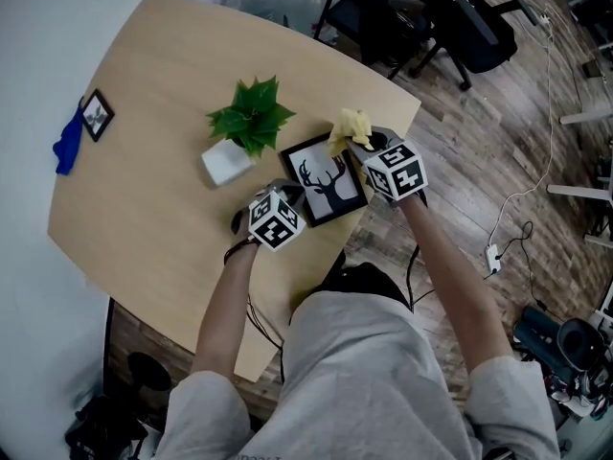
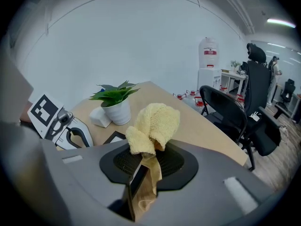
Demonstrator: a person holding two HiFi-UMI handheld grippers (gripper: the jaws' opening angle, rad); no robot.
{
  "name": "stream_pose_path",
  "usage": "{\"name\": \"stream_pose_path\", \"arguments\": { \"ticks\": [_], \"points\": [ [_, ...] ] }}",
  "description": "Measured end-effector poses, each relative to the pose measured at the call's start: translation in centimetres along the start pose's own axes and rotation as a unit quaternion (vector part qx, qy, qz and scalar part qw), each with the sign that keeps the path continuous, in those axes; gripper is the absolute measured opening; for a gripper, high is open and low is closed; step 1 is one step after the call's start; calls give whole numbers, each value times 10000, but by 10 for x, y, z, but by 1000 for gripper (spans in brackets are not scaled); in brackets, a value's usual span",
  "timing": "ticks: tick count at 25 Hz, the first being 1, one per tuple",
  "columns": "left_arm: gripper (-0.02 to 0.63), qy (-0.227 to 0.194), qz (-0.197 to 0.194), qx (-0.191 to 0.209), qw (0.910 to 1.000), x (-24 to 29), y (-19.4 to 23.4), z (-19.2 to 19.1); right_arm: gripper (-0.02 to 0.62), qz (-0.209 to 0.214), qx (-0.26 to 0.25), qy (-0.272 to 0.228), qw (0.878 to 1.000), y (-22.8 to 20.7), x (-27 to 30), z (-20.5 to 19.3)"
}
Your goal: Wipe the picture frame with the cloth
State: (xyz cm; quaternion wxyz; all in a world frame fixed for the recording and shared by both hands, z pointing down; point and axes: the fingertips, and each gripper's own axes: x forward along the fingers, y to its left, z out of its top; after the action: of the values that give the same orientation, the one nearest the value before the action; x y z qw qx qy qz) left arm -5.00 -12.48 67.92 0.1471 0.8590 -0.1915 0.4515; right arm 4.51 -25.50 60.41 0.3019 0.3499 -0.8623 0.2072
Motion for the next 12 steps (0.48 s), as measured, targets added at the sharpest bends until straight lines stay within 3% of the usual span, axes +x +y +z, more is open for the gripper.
{"name": "stream_pose_path", "arguments": {
  "ticks": [9, 12],
  "points": [
    [52, 258, 225, 496, 9982, 4, -3, -2, 83, -55, 336, 46, 9994, -3, 40, 0],
    [52, 361, 216, 436, 9982, 4, -4, -1, 83, -109, -68, 178, 9998, 8, 55, -8]
  ]
}}
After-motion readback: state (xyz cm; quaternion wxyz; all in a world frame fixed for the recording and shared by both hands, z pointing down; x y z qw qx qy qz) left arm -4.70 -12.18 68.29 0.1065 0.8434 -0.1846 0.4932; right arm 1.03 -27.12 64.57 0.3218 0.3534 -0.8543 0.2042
